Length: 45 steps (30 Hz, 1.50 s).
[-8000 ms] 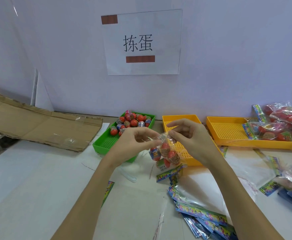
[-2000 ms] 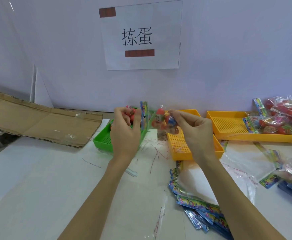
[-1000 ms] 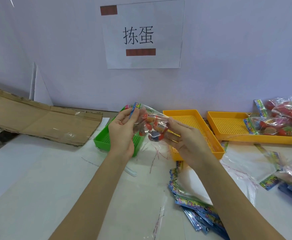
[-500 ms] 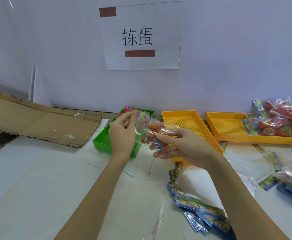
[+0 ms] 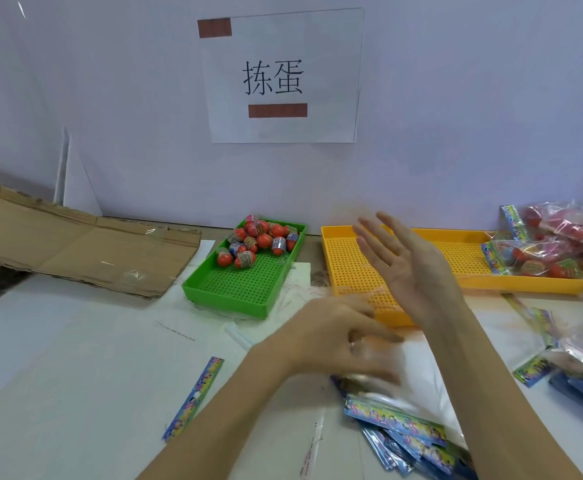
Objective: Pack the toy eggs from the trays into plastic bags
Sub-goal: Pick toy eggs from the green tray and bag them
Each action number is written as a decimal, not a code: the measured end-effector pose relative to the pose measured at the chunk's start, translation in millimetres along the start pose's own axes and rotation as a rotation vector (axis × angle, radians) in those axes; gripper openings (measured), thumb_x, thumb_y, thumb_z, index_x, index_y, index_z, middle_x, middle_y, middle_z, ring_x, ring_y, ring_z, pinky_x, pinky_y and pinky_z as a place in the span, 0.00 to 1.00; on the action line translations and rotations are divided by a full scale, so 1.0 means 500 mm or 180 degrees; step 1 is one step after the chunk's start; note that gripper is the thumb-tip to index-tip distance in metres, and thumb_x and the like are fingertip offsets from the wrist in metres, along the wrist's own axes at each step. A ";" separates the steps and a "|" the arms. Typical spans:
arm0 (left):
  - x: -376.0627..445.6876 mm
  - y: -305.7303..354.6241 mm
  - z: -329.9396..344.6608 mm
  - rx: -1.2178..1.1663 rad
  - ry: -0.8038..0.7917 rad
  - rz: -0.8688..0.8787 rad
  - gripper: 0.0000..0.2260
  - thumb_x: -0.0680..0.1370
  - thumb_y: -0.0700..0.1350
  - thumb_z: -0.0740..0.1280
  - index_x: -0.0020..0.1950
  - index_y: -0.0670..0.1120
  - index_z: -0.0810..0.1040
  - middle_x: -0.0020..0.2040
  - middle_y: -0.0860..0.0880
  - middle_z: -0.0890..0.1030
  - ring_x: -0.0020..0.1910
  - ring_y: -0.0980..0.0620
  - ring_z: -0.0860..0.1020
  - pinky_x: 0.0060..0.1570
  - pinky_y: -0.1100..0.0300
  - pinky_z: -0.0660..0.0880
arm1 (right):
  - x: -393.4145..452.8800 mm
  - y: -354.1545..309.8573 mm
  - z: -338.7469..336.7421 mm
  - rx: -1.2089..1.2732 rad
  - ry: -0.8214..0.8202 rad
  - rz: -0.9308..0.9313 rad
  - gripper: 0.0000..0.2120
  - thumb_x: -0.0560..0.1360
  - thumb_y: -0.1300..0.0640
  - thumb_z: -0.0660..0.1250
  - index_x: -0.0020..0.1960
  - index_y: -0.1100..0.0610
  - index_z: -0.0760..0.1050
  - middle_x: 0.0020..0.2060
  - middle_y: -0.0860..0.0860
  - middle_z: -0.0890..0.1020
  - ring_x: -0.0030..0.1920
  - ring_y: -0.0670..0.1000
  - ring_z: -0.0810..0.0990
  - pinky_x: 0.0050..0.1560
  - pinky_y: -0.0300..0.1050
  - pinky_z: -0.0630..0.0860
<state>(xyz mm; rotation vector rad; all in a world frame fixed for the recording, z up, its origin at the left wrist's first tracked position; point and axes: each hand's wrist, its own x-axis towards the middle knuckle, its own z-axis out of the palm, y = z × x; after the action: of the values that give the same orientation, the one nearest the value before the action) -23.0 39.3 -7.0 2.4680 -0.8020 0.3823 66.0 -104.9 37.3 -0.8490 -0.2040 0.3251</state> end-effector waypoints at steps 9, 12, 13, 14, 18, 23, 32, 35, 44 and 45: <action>0.002 0.000 0.004 0.0390 -0.0314 0.0116 0.11 0.76 0.58 0.75 0.56 0.57 0.88 0.39 0.55 0.73 0.44 0.59 0.63 0.37 0.57 0.63 | 0.000 0.015 -0.004 -0.0597 0.0042 0.0181 0.11 0.83 0.56 0.66 0.60 0.59 0.82 0.53 0.54 0.88 0.51 0.51 0.88 0.45 0.41 0.82; 0.002 -0.005 0.004 0.0158 -0.0176 -0.0040 0.07 0.79 0.52 0.75 0.52 0.51 0.90 0.40 0.54 0.72 0.43 0.60 0.65 0.38 0.56 0.65 | 0.002 0.019 -0.008 -0.0891 -0.0025 0.0188 0.11 0.83 0.55 0.66 0.60 0.58 0.83 0.51 0.53 0.88 0.49 0.50 0.88 0.44 0.40 0.82; 0.000 -0.009 0.003 0.0070 -0.0163 -0.0101 0.08 0.80 0.51 0.74 0.51 0.48 0.89 0.40 0.53 0.73 0.42 0.59 0.66 0.39 0.54 0.68 | 0.003 0.019 -0.010 -0.1006 -0.0043 0.0200 0.11 0.83 0.55 0.66 0.60 0.58 0.83 0.51 0.53 0.88 0.49 0.50 0.87 0.44 0.40 0.82; -0.002 -0.012 0.001 -0.0035 -0.0163 -0.0142 0.08 0.81 0.50 0.73 0.50 0.46 0.89 0.40 0.51 0.73 0.41 0.58 0.67 0.40 0.53 0.69 | 0.003 0.018 -0.012 -0.1124 -0.0058 0.0205 0.11 0.84 0.55 0.65 0.60 0.58 0.83 0.51 0.53 0.88 0.49 0.50 0.87 0.44 0.40 0.82; 0.001 -0.023 -0.019 -0.0647 0.0261 -0.0498 0.11 0.83 0.41 0.68 0.43 0.39 0.85 0.39 0.46 0.74 0.39 0.50 0.72 0.40 0.53 0.67 | 0.007 0.013 -0.018 -0.1381 0.0065 0.0058 0.11 0.85 0.55 0.63 0.57 0.58 0.84 0.49 0.55 0.88 0.46 0.51 0.87 0.42 0.39 0.82; -0.007 -0.049 -0.049 -0.2415 0.1579 -0.1172 0.07 0.80 0.34 0.66 0.48 0.42 0.82 0.36 0.54 0.79 0.33 0.59 0.74 0.35 0.65 0.69 | 0.013 0.016 -0.014 -0.1830 0.0028 -0.0054 0.21 0.80 0.39 0.65 0.59 0.55 0.83 0.50 0.52 0.88 0.52 0.49 0.87 0.48 0.39 0.81; -0.006 -0.065 -0.052 -0.3709 0.2380 -0.2097 0.09 0.85 0.42 0.64 0.57 0.47 0.84 0.42 0.48 0.84 0.37 0.51 0.74 0.30 0.61 0.70 | 0.007 0.040 -0.014 -0.2165 -0.0282 -0.0153 0.08 0.78 0.54 0.75 0.48 0.60 0.87 0.42 0.56 0.87 0.42 0.53 0.86 0.48 0.46 0.85; -0.005 -0.073 -0.069 -0.4145 0.2255 -0.2199 0.30 0.80 0.67 0.58 0.65 0.46 0.84 0.59 0.42 0.86 0.47 0.43 0.83 0.39 0.51 0.79 | 0.007 0.040 -0.015 -0.2344 -0.0211 -0.0212 0.07 0.79 0.57 0.73 0.47 0.60 0.86 0.41 0.55 0.88 0.40 0.52 0.87 0.43 0.41 0.84; -0.009 -0.076 -0.069 -0.2609 0.2331 -0.2354 0.05 0.76 0.41 0.78 0.51 0.43 0.86 0.44 0.49 0.88 0.44 0.52 0.86 0.44 0.59 0.82 | 0.015 0.036 -0.028 -0.2860 0.0352 -0.0394 0.10 0.84 0.59 0.65 0.57 0.59 0.84 0.44 0.51 0.89 0.42 0.50 0.88 0.47 0.47 0.85; -0.009 -0.073 -0.070 -0.2407 0.2432 -0.2276 0.04 0.75 0.41 0.79 0.48 0.45 0.86 0.42 0.51 0.88 0.41 0.55 0.85 0.41 0.63 0.81 | 0.018 0.038 -0.032 -0.2974 0.0486 -0.0486 0.10 0.84 0.59 0.64 0.59 0.59 0.84 0.46 0.51 0.88 0.43 0.50 0.88 0.49 0.50 0.85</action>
<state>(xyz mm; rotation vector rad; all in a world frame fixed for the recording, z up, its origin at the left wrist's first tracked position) -7.8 86.0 6.4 1.5380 0.2442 0.5545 75.5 -101.2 13.2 -1.7630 -0.2799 -0.0021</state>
